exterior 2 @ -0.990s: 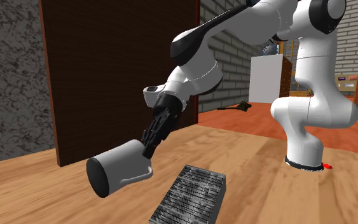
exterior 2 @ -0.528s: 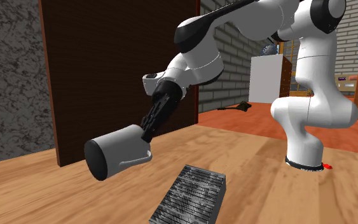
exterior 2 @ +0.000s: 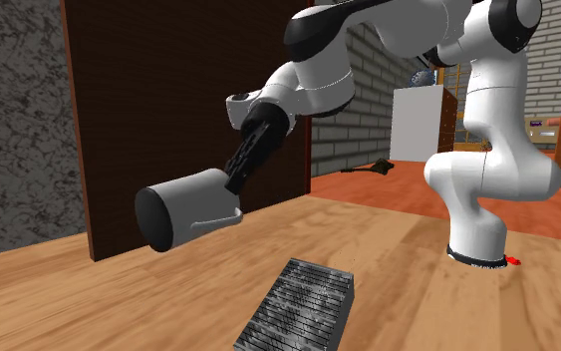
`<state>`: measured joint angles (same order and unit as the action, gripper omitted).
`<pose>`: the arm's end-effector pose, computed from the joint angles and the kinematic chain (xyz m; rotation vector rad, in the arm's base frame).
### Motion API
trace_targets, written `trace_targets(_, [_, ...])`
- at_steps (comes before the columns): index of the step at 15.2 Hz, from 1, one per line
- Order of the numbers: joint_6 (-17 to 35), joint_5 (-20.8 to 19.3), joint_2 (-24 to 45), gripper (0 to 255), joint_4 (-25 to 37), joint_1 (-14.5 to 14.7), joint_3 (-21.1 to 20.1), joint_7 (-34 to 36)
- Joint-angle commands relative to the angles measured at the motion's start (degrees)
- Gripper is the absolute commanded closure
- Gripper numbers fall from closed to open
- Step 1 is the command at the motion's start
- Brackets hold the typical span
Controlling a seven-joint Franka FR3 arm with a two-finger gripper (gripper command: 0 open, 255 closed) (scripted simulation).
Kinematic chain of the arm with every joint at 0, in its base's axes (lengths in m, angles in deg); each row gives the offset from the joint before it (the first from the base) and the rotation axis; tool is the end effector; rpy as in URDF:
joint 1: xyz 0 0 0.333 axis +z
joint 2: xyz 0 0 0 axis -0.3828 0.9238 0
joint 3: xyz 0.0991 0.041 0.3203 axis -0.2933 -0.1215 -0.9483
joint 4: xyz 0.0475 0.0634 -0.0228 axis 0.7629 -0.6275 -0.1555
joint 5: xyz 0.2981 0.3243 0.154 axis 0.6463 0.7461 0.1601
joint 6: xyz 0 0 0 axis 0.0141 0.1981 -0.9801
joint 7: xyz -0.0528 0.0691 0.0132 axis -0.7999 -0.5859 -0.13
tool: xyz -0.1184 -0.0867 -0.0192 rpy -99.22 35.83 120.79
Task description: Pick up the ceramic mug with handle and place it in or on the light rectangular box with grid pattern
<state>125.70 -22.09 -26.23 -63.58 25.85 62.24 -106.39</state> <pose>0.5865 0.1893 0.4107 -2.2032 -0.5975 -0.7100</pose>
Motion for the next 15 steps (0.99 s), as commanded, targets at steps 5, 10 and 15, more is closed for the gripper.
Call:
trace_targets(5, [5.20,-7.98,-15.33,255,-13.27,-2.90,-4.26,4.97])
trace_targets(10, [5.91,-14.47,-28.74,255,-24.22,-9.07,-9.73,10.96])
trace_targets(15, [1.90,-20.28,-43.19,255,-33.86,-16.95,-15.03,17.79])
